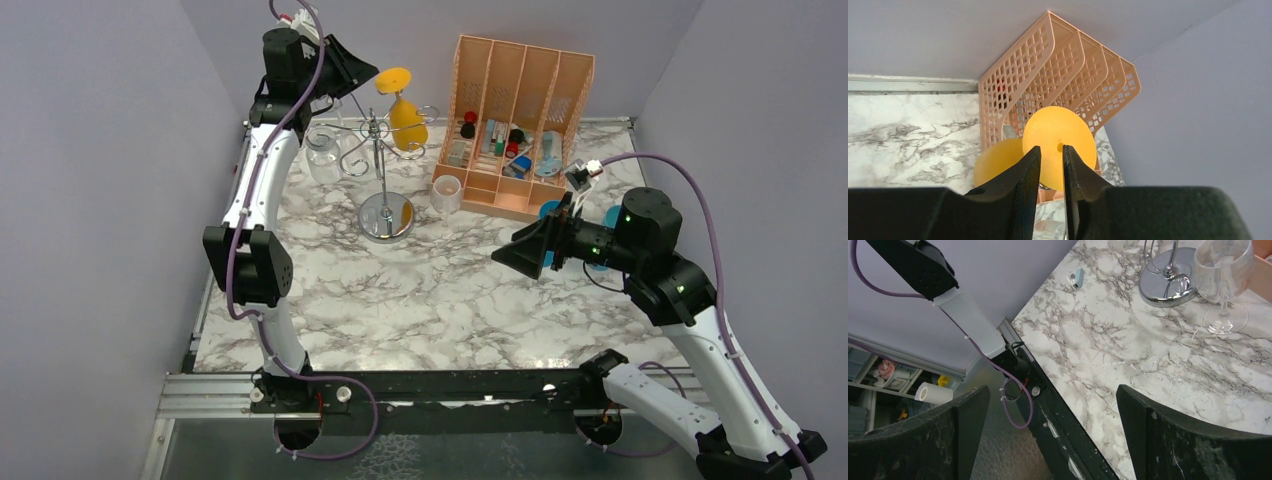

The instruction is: Place the wine glass upside down on the wine glass rack

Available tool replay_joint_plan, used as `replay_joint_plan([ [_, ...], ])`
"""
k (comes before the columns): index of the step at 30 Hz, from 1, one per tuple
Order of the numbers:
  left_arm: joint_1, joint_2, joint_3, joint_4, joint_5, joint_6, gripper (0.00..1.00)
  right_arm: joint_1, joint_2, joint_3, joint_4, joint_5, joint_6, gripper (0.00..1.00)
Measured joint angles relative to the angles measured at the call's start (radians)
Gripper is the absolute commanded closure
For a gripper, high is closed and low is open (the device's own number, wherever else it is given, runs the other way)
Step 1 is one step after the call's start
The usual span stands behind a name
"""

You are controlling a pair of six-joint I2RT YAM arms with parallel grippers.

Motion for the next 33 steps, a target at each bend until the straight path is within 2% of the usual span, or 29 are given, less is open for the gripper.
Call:
replay_joint_plan([
  [12, 0.003, -0.048, 0.001, -0.064, -0.09, 0.153, 0.63, 0.0, 0.004, 0.0, 0.0, 0.0, -0.004, 0.0],
  [21, -0.019, -0.148, -0.032, -0.109, -0.18, 0.278, 0.58, 0.0, 0.013, 0.0, -0.001, 0.002, -0.005, 0.0],
  [28, -0.029, -0.345, -0.211, -0.161, -0.238, 0.357, 0.54, 0.0, 0.02, 0.0, -0.055, 0.058, -0.023, 0.0],
  [33, -0.029, -0.48, -0.277, -0.21, -0.261, 0.405, 0.51, 0.0, 0.035, 0.008, -0.118, 0.187, -0.021, 0.0],
])
